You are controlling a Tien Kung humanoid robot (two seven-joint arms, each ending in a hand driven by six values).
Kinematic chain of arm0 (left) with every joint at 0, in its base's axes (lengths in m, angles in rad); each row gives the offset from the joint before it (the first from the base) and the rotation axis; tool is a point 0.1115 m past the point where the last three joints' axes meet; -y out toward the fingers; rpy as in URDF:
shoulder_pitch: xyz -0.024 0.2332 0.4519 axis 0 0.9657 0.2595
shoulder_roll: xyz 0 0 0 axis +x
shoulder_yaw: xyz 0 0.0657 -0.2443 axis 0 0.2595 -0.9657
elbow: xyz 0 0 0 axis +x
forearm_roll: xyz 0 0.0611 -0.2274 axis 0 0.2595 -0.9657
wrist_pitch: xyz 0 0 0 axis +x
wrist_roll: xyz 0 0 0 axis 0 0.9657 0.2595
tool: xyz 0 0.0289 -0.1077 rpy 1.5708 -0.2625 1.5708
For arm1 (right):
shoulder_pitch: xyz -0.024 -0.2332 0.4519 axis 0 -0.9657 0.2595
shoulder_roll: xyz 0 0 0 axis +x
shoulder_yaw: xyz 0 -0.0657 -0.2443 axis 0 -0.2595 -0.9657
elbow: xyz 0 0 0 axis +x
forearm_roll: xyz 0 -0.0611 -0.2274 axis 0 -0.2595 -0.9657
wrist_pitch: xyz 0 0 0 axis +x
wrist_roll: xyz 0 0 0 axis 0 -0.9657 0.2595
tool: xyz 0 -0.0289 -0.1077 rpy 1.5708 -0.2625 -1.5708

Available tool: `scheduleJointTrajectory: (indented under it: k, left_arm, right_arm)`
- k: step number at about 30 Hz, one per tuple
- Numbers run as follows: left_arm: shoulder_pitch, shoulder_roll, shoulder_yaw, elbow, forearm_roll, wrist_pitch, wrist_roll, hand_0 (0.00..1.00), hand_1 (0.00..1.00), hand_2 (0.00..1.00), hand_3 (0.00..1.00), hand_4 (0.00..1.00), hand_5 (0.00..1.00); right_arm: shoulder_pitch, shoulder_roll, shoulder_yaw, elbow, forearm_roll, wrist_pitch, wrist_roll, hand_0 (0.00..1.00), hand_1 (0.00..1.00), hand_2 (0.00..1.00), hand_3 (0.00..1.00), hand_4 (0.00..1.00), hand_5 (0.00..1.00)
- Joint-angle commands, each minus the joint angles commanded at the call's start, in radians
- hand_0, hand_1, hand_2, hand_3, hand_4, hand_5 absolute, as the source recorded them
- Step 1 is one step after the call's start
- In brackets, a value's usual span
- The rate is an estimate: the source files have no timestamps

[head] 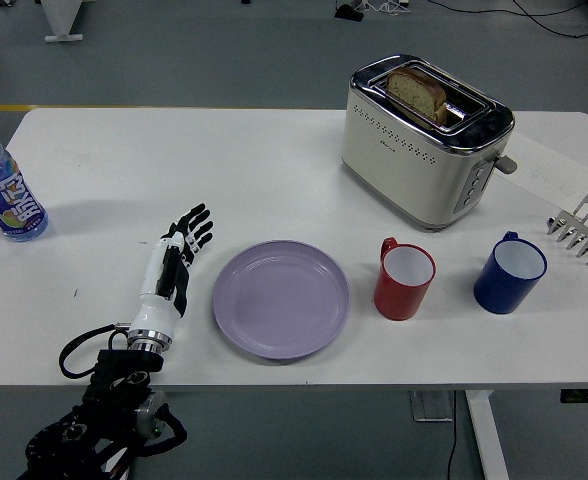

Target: Push plate across desktop

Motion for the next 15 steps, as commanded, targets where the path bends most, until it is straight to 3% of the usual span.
scheduleJointTrajectory:
  k: [5, 6, 9, 11, 12, 15]
  left_arm:
    - [0.007, 0.000, -0.074, -0.026, 0.013, -0.017, 0.049, 0.832, 0.839, 0.885, 0.817, 0.482, 0.998]
    - [0.013, 0.000, -0.093, -0.039, 0.023, -0.028, 0.074, 0.806, 0.807, 0.841, 0.781, 0.488, 0.998]
    - [0.034, 0.005, -0.134, -0.079, 0.057, -0.065, 0.151, 0.806, 0.807, 0.841, 0.781, 0.488, 0.998]
    - [0.075, 0.040, -0.186, -0.141, 0.117, -0.125, 0.223, 0.806, 0.807, 0.841, 0.781, 0.488, 0.998]
    - [0.090, 0.051, -0.202, -0.164, 0.136, -0.146, 0.245, 0.786, 0.758, 0.766, 0.715, 0.494, 0.998]
    - [0.134, 0.078, -0.248, -0.237, 0.186, -0.200, 0.312, 0.786, 0.758, 0.766, 0.715, 0.494, 0.998]
  right_arm:
    - [-0.001, -0.001, -0.001, 0.000, 0.005, -0.001, 0.003, 0.551, 0.451, 0.577, 0.581, 0.301, 0.471]
    - [-0.002, -0.001, -0.001, 0.000, 0.006, -0.001, 0.003, 0.551, 0.451, 0.576, 0.581, 0.301, 0.471]
    - [-0.004, -0.001, -0.001, 0.000, 0.006, -0.002, 0.004, 0.551, 0.451, 0.576, 0.581, 0.301, 0.471]
    - [-0.006, 0.000, -0.003, -0.001, 0.014, -0.002, 0.007, 0.551, 0.451, 0.576, 0.581, 0.301, 0.471]
    - [-0.007, 0.000, -0.003, -0.001, 0.015, -0.002, 0.007, 0.551, 0.451, 0.576, 0.581, 0.302, 0.471]
    - [-0.009, 0.000, -0.006, -0.002, 0.021, -0.002, 0.010, 0.551, 0.451, 0.576, 0.581, 0.302, 0.471]
